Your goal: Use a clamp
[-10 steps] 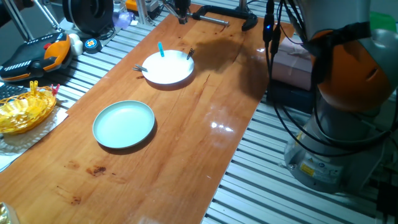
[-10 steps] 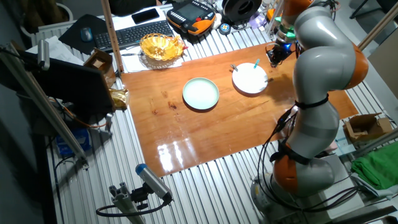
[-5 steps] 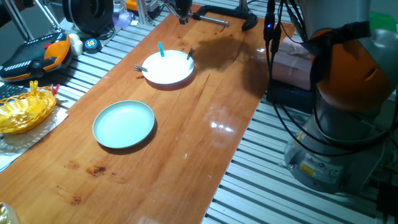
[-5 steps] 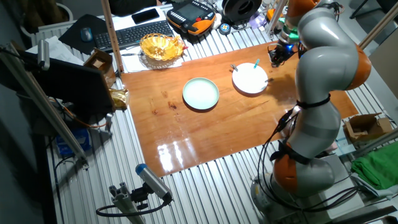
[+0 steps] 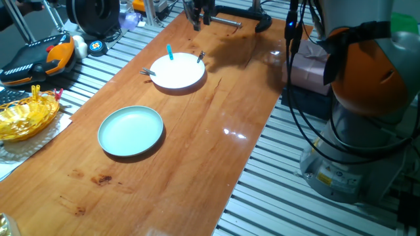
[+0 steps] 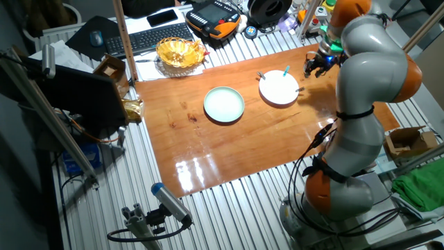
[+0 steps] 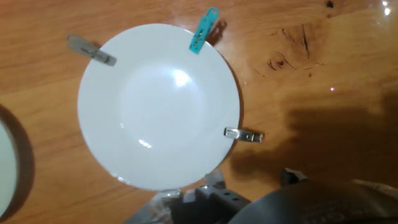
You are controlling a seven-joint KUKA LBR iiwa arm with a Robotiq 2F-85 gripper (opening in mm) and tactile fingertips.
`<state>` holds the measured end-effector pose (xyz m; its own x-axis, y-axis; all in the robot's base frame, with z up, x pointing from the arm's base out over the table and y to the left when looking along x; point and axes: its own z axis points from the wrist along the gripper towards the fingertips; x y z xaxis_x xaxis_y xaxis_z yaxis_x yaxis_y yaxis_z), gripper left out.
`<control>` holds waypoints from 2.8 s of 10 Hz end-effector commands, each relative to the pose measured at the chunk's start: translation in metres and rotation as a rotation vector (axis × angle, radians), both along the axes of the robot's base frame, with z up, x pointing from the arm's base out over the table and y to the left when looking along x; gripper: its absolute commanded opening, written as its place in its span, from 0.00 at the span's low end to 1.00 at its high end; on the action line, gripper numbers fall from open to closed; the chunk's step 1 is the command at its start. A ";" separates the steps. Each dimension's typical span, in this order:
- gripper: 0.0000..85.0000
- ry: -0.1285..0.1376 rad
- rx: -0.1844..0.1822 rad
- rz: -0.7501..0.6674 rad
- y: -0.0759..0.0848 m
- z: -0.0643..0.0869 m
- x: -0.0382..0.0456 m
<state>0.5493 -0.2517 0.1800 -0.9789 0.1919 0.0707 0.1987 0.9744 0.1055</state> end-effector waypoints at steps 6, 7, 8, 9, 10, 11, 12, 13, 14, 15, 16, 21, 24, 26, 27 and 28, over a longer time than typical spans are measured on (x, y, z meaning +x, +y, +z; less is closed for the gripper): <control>0.75 -0.073 0.061 0.023 -0.019 -0.059 -0.0113; 0.75 -0.076 0.070 0.024 -0.019 -0.064 -0.0099; 0.75 -0.076 0.084 0.024 -0.019 -0.067 -0.0087; 0.75 -0.080 0.094 0.024 -0.018 -0.071 -0.0068; 0.75 -0.087 0.097 0.021 -0.016 -0.074 -0.0041; 0.75 -0.087 0.105 0.021 -0.016 -0.076 0.0003; 0.75 -0.088 0.108 0.025 -0.016 -0.079 0.0049; 0.75 -0.094 0.113 0.031 -0.018 -0.083 0.0084; 0.75 -0.094 0.120 0.033 -0.018 -0.086 0.0111; 0.75 -0.095 0.126 0.036 -0.019 -0.088 0.0134; 0.75 -0.095 0.139 0.037 -0.019 -0.092 0.0137; 0.73 -0.118 0.170 0.039 -0.016 -0.108 0.0122; 0.73 -0.133 0.175 0.024 -0.010 -0.116 0.0070; 0.72 -0.134 0.185 0.019 -0.008 -0.116 0.0073; 0.69 -0.132 0.191 0.017 -0.007 -0.116 0.0071; 0.66 -0.132 0.201 0.017 -0.006 -0.117 0.0069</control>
<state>0.5562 -0.2574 0.0635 -0.9851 0.1703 -0.0226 0.1541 0.9340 0.3223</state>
